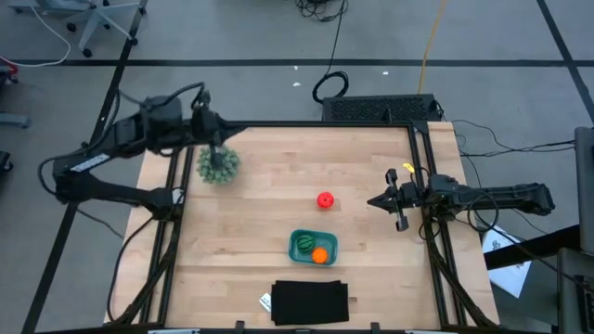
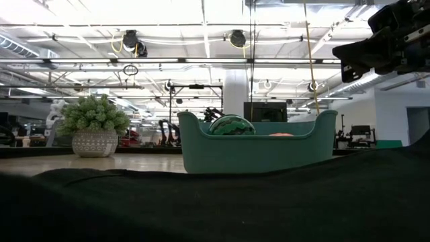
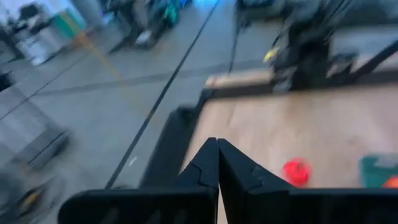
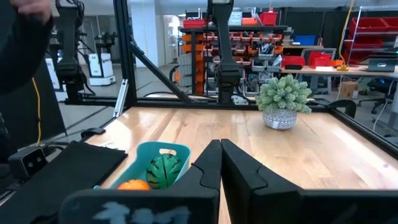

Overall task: Pick and placing Produce into tupperware
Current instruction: Put the apple in the blue bin

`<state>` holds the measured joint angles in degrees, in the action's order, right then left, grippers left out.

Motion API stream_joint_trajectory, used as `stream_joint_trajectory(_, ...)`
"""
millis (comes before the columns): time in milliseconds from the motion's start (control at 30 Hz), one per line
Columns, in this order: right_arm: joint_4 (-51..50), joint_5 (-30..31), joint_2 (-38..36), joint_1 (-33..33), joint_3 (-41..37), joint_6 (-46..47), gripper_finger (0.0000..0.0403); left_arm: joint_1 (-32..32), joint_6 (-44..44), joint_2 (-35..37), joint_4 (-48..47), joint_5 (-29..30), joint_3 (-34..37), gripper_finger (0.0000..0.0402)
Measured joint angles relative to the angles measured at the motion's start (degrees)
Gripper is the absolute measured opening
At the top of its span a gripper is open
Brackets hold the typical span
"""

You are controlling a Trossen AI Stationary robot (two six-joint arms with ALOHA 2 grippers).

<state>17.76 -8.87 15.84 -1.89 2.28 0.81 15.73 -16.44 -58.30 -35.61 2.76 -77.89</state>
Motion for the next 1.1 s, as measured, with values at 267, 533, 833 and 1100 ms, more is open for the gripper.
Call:
stream_joint_trajectory(267, 0.6, 0.0, 0.0, 0.0, 0.0, 0.1, 0.0, 0.0, 8.8, 12.5, 24.3, -15.8, 23.8, 0.0)
stream_joint_trajectory(533, 0.8, 0.0, 0.0, 0.0, 0.0, 0.1, 0.0, 0.0, 5.7, 16.4, 26.8, -19.0, 36.8, 0.0002)
stream_joint_trajectory(833, 0.9, 0.0, 0.0, 0.0, 0.0, 0.3, 0.0, -3.1, 6.0, 18.7, 43.5, -18.4, 50.7, 0.0001)
stream_joint_trajectory(1100, 0.9, 0.0, 0.0, 0.0, 0.0, 1.5, 0.0, -6.2, 1.7, 30.4, 38.5, -9.6, 53.2, 0.0)
